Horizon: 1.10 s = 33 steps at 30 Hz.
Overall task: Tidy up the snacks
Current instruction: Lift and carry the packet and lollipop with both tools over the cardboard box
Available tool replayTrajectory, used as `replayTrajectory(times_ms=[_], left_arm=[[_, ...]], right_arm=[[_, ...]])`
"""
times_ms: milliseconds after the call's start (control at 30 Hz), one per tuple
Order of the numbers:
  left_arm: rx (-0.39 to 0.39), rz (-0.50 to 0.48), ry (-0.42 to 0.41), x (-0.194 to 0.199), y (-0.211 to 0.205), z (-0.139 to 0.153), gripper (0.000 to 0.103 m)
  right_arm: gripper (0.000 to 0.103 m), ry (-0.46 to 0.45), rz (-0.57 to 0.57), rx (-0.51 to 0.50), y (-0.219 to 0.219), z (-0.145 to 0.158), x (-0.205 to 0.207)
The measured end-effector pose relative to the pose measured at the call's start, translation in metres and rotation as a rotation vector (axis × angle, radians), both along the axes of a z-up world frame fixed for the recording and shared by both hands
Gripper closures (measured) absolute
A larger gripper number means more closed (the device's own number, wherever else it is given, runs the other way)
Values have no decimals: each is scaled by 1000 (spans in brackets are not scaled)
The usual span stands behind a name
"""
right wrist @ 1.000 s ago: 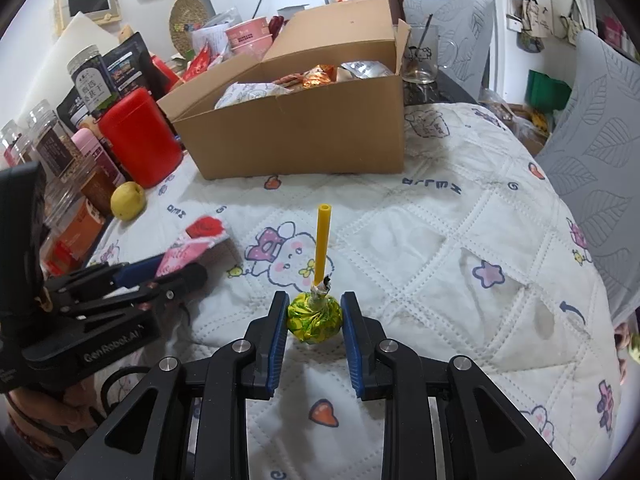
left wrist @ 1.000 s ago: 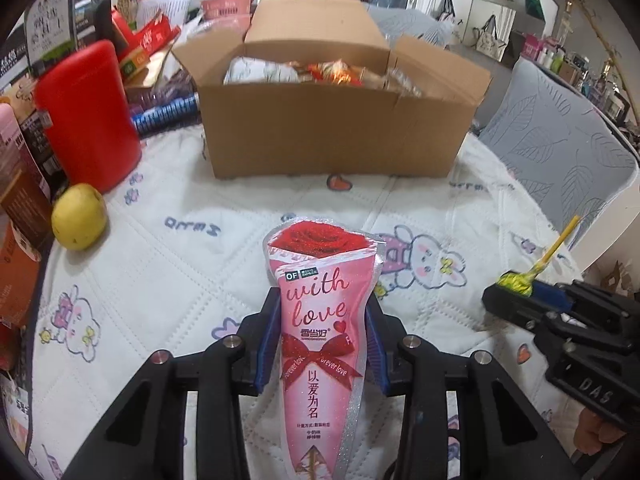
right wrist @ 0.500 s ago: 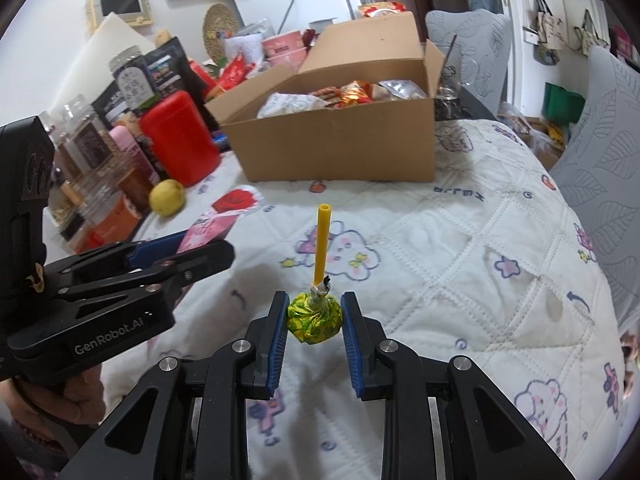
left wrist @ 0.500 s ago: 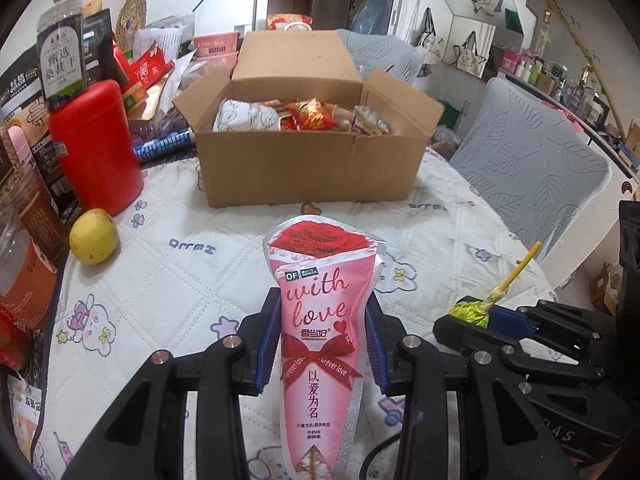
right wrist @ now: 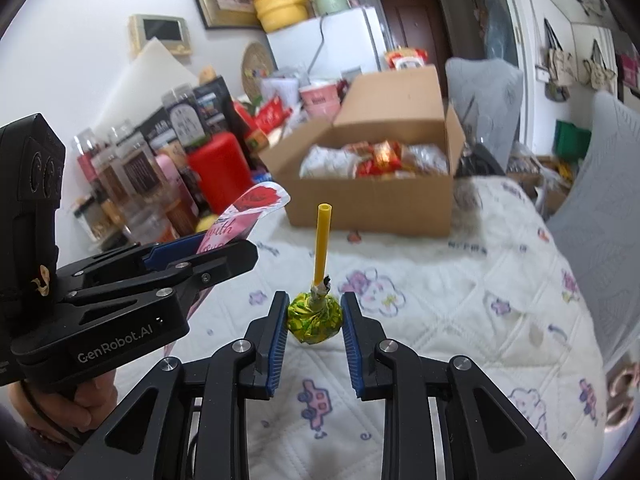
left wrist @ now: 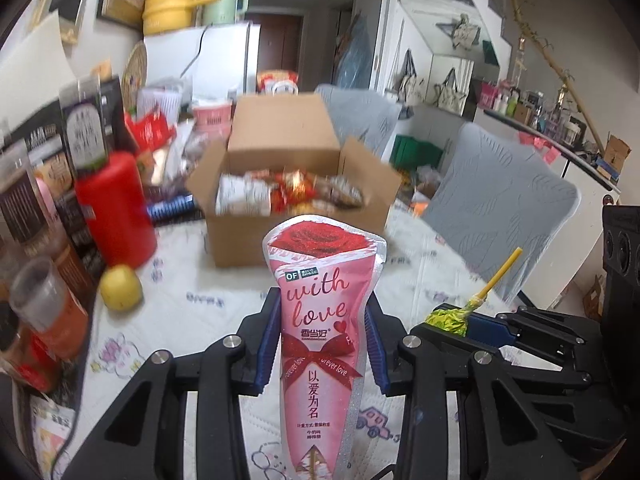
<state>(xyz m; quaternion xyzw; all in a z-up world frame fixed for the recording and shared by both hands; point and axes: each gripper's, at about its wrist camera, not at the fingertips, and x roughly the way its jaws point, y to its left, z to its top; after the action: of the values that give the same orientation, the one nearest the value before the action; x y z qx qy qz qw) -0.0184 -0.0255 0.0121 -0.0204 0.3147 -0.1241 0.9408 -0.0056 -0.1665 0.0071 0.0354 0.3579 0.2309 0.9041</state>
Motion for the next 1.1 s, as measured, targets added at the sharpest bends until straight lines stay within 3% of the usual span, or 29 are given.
replayTrajectory(times_ms=[567, 1100], left_arm=[[-15, -17, -154, 30, -3, 64, 65], [-33, 12, -205, 101, 7, 82, 65]], right_arm=[[77, -170, 17, -29, 5, 64, 27], [77, -253, -14, -66, 0, 89, 97]])
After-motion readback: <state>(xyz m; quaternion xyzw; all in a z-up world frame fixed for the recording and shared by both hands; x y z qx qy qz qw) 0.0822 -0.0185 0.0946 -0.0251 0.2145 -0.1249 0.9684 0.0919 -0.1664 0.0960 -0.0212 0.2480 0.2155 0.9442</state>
